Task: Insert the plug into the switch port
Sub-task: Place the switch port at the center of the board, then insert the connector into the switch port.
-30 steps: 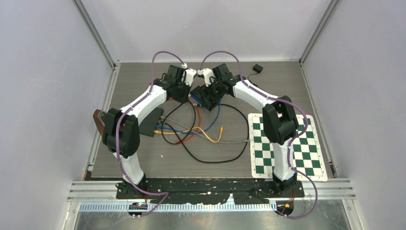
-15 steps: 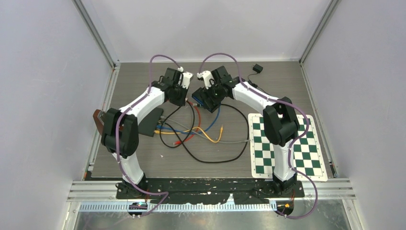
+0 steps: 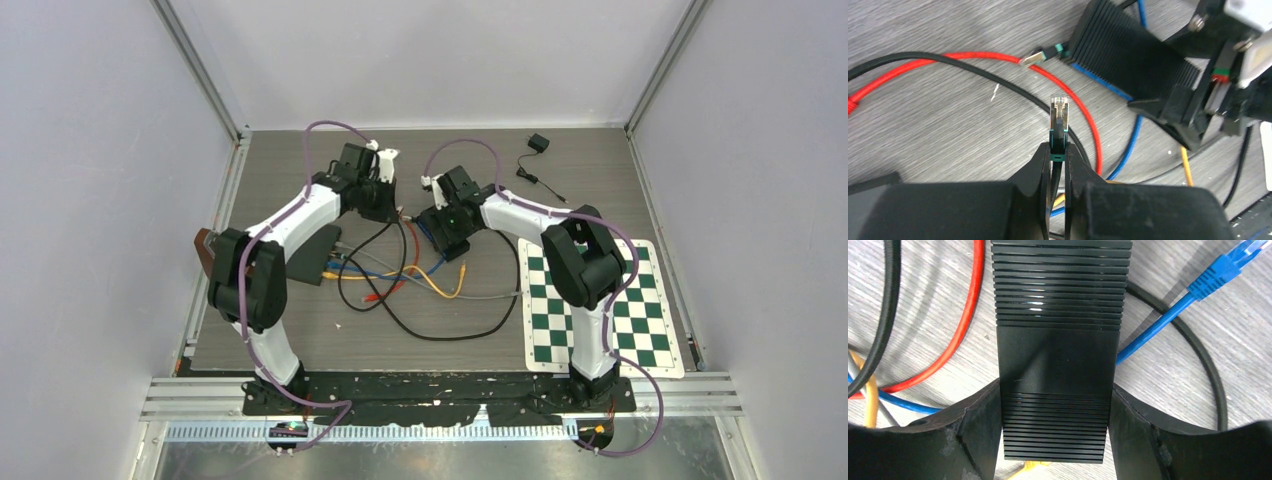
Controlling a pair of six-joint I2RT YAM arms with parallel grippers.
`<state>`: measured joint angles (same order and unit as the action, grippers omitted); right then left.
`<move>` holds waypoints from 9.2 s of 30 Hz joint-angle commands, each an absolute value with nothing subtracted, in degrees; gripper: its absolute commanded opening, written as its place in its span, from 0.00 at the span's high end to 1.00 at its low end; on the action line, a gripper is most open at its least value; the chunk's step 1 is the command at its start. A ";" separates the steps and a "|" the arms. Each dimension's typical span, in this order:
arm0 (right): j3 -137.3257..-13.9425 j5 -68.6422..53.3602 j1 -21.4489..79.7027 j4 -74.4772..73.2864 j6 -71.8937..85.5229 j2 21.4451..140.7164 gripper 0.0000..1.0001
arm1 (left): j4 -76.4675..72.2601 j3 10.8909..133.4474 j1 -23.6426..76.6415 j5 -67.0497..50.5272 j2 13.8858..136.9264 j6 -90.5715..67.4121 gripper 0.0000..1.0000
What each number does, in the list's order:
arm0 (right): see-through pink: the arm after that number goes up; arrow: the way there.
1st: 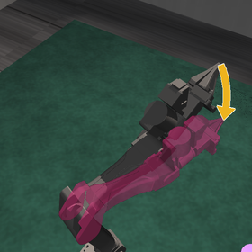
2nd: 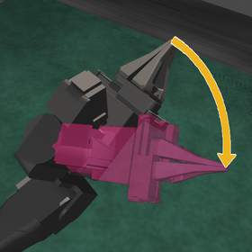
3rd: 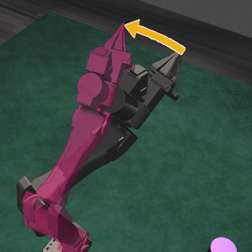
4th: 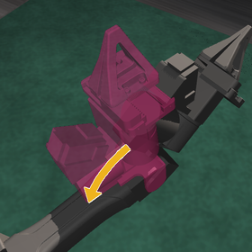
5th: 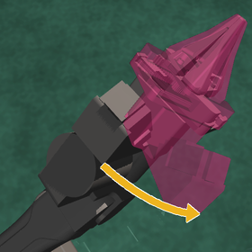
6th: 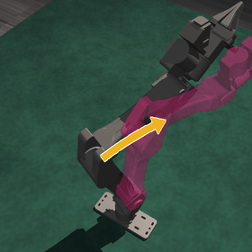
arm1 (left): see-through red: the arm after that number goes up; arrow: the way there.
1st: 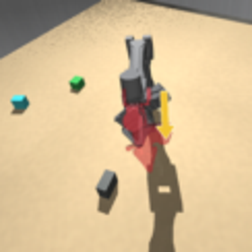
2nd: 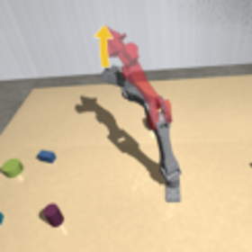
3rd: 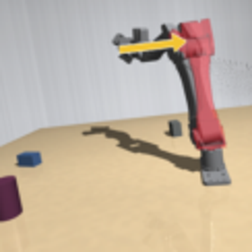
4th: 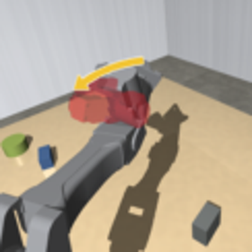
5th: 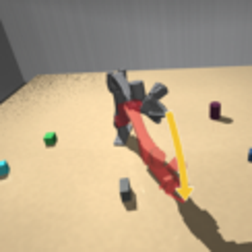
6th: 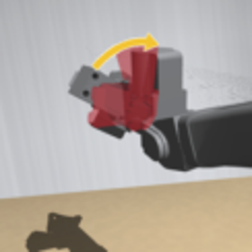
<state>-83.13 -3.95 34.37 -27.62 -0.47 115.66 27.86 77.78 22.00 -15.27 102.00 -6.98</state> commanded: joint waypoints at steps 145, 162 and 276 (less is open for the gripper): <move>-86.62 -47.21 16.57 -24.62 -0.01 122.79 0.49 | 2.49 62.24 34.27 -16.63 104.93 -1.92 1.00; -86.14 -47.39 16.61 -23.92 -0.07 121.85 0.49 | 5.31 64.47 34.27 -14.97 106.66 -2.99 1.00; -100.53 -54.78 16.24 -31.19 6.02 130.94 0.56 | -10.21 57.22 37.72 -9.74 98.55 -8.79 0.77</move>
